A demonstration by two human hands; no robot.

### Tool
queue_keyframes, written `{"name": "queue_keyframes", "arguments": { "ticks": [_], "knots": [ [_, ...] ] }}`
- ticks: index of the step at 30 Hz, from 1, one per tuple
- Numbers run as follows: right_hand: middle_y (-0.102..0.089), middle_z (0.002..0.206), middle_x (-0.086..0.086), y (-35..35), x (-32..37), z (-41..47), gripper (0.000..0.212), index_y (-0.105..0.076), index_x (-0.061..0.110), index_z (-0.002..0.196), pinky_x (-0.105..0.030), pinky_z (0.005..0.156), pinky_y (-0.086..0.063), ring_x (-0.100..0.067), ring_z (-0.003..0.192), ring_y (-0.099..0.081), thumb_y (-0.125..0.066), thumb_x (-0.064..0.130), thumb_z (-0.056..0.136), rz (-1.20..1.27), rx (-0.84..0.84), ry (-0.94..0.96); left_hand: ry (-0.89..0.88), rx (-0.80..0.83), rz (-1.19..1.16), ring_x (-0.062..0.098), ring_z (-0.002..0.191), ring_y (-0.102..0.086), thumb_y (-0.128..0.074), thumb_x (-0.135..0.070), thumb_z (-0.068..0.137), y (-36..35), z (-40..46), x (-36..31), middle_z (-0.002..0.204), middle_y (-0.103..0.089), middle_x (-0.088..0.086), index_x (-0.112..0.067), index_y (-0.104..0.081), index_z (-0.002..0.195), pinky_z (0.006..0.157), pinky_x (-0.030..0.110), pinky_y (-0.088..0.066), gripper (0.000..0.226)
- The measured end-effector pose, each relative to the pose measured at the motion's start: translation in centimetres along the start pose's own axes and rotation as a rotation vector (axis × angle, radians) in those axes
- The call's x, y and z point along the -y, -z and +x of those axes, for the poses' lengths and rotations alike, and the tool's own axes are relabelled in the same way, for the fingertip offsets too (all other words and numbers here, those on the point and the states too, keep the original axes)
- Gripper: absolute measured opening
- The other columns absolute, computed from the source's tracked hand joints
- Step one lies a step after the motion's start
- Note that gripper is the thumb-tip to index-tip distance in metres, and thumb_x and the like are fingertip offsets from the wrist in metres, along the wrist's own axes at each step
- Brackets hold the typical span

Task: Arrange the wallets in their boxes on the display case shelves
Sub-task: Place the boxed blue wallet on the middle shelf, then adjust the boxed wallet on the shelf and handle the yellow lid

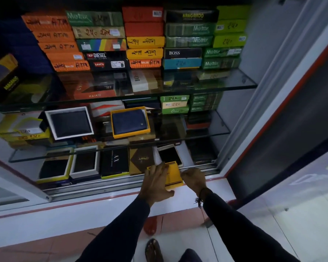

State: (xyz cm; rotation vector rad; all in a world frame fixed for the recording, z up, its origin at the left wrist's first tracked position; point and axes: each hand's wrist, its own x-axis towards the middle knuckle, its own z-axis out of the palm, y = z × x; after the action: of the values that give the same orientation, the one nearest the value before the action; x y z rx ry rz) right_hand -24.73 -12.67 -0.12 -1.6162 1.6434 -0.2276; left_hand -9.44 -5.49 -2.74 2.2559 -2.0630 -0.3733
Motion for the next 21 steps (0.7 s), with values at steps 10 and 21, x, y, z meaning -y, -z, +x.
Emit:
{"name": "queue_keyframes", "arguments": {
  "ticks": [10,21],
  "knots": [
    [-0.076,0.103,-0.02,-0.2,-0.1,1.8,0.024,-0.071,-0.005,0.093,-0.047,0.089,-0.06,-0.035,0.099,-0.073,-0.064,0.017,0.087,0.274,0.123,-0.224,0.015,0.104,0.08,0.035,0.134,-0.039,-0.082,-0.058,0.06,0.7,3.8,-1.9,0.149,-0.042,0.007,-0.025,-0.024,0.151,0.106,0.049,-0.034,0.113],
    [-0.068,0.067,0.002,1.6,1.6,0.1,0.022,-0.074,0.014,0.07,-0.017,0.055,-0.038,-0.016,0.069,-0.062,-0.064,0.03,0.081,0.037,0.007,0.102,0.003,0.035,0.054,0.032,0.135,-0.041,-0.077,-0.06,0.067,4.1,1.6,-1.2,0.149,-0.042,0.008,-0.024,-0.037,0.147,0.107,0.049,-0.036,0.096]
  ]
}}
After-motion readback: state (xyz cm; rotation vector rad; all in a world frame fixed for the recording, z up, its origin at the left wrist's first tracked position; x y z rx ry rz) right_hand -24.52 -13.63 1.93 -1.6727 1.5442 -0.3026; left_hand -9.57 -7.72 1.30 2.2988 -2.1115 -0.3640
